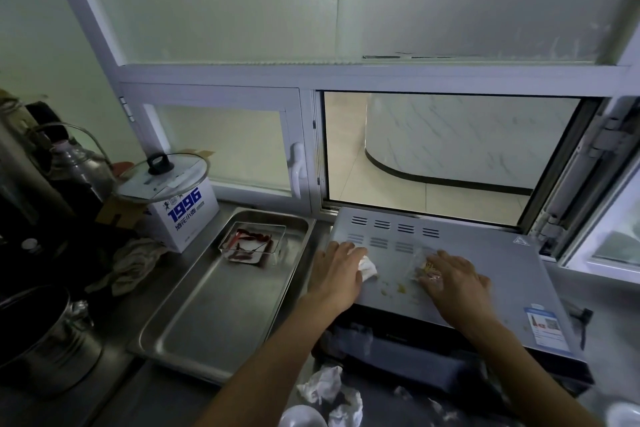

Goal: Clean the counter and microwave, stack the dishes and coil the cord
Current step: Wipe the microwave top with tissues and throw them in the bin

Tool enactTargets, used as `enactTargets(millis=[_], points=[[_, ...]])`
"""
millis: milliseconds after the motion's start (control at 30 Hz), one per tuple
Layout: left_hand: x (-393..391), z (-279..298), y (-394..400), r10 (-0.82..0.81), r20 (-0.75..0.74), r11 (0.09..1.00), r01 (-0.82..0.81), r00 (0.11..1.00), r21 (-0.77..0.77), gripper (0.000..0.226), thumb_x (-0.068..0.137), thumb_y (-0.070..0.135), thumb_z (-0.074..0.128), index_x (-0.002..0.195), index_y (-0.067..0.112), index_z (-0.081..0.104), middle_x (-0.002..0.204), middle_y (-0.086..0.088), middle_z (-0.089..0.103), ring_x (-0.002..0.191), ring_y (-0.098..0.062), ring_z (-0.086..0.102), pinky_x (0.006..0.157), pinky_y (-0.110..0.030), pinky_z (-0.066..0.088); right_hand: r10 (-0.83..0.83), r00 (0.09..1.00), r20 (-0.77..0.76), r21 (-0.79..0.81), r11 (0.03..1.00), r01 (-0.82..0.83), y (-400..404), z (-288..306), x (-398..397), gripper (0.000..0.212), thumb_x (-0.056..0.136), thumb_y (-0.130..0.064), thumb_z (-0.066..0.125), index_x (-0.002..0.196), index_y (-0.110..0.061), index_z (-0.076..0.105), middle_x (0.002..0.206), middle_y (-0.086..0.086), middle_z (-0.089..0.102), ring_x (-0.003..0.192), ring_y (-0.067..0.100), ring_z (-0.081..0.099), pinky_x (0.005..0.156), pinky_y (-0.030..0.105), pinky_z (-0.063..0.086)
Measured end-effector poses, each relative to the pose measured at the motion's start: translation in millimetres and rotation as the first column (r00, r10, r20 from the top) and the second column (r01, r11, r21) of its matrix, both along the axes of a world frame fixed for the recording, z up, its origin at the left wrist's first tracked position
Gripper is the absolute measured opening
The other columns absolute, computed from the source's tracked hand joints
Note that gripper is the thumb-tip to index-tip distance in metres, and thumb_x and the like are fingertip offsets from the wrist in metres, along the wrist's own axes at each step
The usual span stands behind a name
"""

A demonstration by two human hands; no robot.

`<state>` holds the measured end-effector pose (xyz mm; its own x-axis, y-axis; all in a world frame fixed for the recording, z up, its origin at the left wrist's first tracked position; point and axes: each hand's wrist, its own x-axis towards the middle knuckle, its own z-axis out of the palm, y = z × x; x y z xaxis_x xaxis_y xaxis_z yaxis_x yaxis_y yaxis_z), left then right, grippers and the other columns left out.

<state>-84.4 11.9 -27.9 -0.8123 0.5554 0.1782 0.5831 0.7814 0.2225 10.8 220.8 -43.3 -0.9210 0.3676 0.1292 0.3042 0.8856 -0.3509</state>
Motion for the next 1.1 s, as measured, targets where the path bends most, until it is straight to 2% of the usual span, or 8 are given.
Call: enactTargets(millis=[67,200,467,567,633,767,900,1100], points=[[-1,0,2,0.005,0.008,1.000,-0.004,1.000,-0.005,0.047,0.094,0.021,0.055,0.141,0.027,0.048,0.145,0.001,0.048,0.128,-0.023,0.041,0.103,-0.041,0.034,0.018,1.000,0.002,0.006,1.000,-0.018,3,-2,-1,0.035,0.094,-0.043,0.059,0.127,-0.030,0.058,0.139,-0.006,0.052,0.132,0.023,0.042,0.098,0.042,0.036],[-4,1,5,0.004,-0.038,1.000,-0.004,0.999,0.000,0.039,0.094,0.018,0.054,0.131,0.027,0.058,0.134,0.002,0.058,0.120,-0.022,0.047,0.096,-0.039,0.038,0.052,0.997,-0.055,0.014,0.999,-0.052,9,-8,-3,0.013,0.092,-0.039,0.062,0.102,-0.031,0.064,0.115,-0.007,0.062,0.118,0.024,0.052,0.082,0.036,0.035],[-12,-2,11,-0.023,-0.041,0.999,0.025,0.999,0.045,0.031,0.090,0.016,0.062,0.120,0.025,0.065,0.121,0.003,0.063,0.111,-0.020,0.050,0.093,-0.038,0.041,0.086,0.993,-0.083,0.019,0.996,-0.085,20,-17,-3,0.020,0.094,-0.045,0.059,0.108,-0.034,0.067,0.120,-0.013,0.063,0.122,0.019,0.049,0.090,0.037,0.035],[-15,-4,13,-0.038,-0.024,0.997,0.039,0.999,0.063,0.031,0.090,0.016,0.063,0.121,0.022,0.067,0.121,0.001,0.064,0.111,-0.021,0.052,0.092,-0.039,0.044,0.115,0.988,-0.103,0.017,0.993,-0.114,23,-19,-4,0.019,0.096,-0.039,0.058,0.109,-0.032,0.070,0.121,-0.013,0.064,0.119,0.019,0.052,0.092,0.037,0.038],[-16,-5,16,-0.040,-0.011,0.995,0.041,0.999,0.091,0.033,0.090,0.016,0.064,0.122,0.022,0.067,0.122,0.000,0.063,0.111,-0.021,0.053,0.094,-0.038,0.045,0.141,0.976,-0.167,0.032,0.990,-0.137,27,-21,-5,0.015,0.096,-0.032,0.058,0.099,-0.028,0.073,0.109,-0.009,0.069,0.106,0.023,0.060,0.087,0.039,0.046],[-16,-4,24,-0.054,0.000,0.977,0.052,0.999,0.207,0.028,0.092,0.008,0.060,0.115,0.020,0.072,0.114,0.002,0.061,0.106,-0.019,0.057,0.091,-0.032,0.047,0.150,0.924,-0.353,0.043,0.989,-0.144,27,-24,-3,0.016,0.083,-0.006,0.075,0.095,-0.016,0.078,0.099,0.004,0.076,0.090,0.032,0.068,0.079,0.047,0.058],[-16,-3,32,-0.117,0.002,0.950,0.112,0.993,0.293,0.024,0.094,0.005,0.055,0.100,0.018,0.074,0.103,0.005,0.058,0.096,-0.014,0.058,0.085,-0.028,0.048,0.116,0.909,-0.401,0.051,0.993,-0.104,28,-22,5,0.026,0.085,-0.009,0.074,0.109,-0.020,0.075,0.112,0.002,0.073,0.102,0.026,0.066,0.086,0.048,0.055],[-9,-2,54,-0.247,-0.009,0.899,0.232,0.969,0.372,0.018,0.094,0.008,0.058,0.098,0.017,0.073,0.098,0.006,0.065,0.092,-0.010,0.058,0.084,-0.027,0.050,0.066,0.896,-0.440,0.102,0.994,-0.023,34,-17,36,0.028,0.089,-0.018,0.072,0.116,-0.022,0.072,0.123,-0.001,0.069,0.115,0.019,0.062,0.093,0.046,0.050]])
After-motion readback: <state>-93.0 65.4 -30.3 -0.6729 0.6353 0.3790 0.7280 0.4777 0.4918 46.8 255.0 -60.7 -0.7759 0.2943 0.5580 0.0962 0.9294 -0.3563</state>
